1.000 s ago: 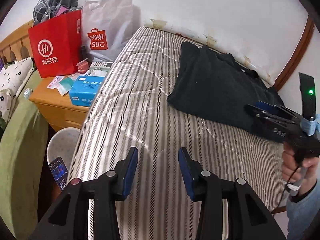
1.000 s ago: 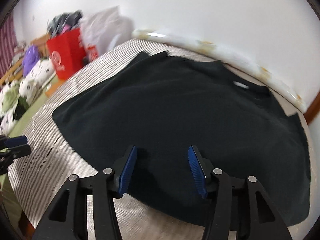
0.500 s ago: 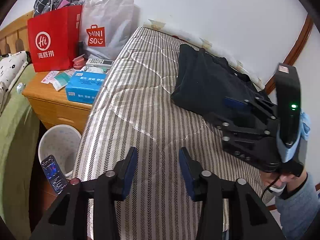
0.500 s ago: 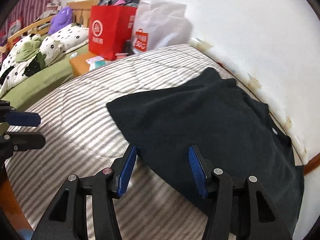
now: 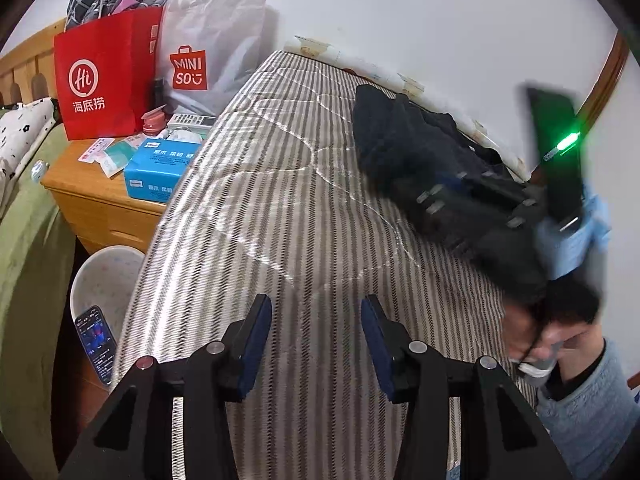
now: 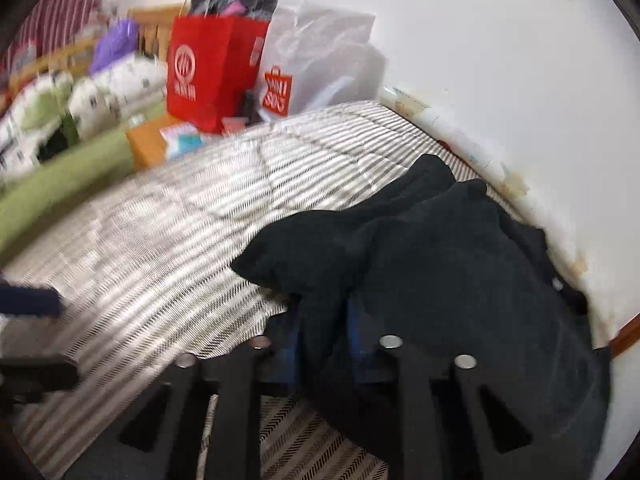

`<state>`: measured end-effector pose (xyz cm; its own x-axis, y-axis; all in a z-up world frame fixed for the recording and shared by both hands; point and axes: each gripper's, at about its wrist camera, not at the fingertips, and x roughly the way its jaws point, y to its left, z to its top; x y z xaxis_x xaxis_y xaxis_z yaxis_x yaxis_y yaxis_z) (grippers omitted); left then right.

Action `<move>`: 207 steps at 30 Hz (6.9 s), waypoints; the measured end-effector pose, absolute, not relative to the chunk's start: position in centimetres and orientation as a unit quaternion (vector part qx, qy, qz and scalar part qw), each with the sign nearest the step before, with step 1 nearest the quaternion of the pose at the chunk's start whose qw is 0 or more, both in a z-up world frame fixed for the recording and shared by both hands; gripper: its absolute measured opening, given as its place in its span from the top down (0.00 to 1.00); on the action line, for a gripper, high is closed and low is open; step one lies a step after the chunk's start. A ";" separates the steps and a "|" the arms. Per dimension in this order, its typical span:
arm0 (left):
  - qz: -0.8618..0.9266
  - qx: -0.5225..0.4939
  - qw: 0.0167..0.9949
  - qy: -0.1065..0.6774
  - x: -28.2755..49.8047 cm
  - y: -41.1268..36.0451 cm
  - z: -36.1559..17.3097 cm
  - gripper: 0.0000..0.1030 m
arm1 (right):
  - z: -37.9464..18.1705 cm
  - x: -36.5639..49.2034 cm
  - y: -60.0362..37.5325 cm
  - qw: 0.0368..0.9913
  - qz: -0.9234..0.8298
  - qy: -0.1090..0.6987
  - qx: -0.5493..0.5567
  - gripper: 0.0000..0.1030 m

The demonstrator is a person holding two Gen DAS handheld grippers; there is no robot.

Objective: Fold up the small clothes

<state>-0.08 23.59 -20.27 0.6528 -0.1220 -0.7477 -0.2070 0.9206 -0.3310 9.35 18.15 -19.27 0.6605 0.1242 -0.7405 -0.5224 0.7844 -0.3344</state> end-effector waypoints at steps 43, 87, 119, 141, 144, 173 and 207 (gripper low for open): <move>-0.188 -0.090 0.881 0.425 12.6 0.7 -19.2 0.45 | -12.2 7.2 -22.2 0.921 0.044 0.342 0.179 0.48; -0.162 -0.037 0.915 0.367 13.8 -6.3 -16.9 0.84 | -11.7 2.7 -32.5 0.926 -0.113 0.331 0.143 0.81; -0.082 -0.090 0.915 0.386 9.5 8.8 -17.6 0.84 | -10.3 6.2 -20.8 0.924 0.037 0.369 0.094 0.73; -0.120 -0.061 0.932 0.335 6.3 6.8 -12.5 0.65 | -9.5 12.6 -23.2 0.922 0.096 0.333 0.173 0.94; -0.109 -0.066 0.934 0.334 7.7 7.1 -12.5 0.65 | -10.5 12.4 -23.8 0.910 0.089 0.355 0.195 0.94; -0.089 -0.070 0.913 0.391 15.1 9.3 -12.7 0.60 | -7.8 15.4 -19.8 0.917 0.027 0.395 0.057 0.63; -0.115 -0.097 0.899 0.410 22.4 11.3 -14.1 0.57 | -7.5 32.4 -19.1 0.896 0.089 0.426 0.088 0.90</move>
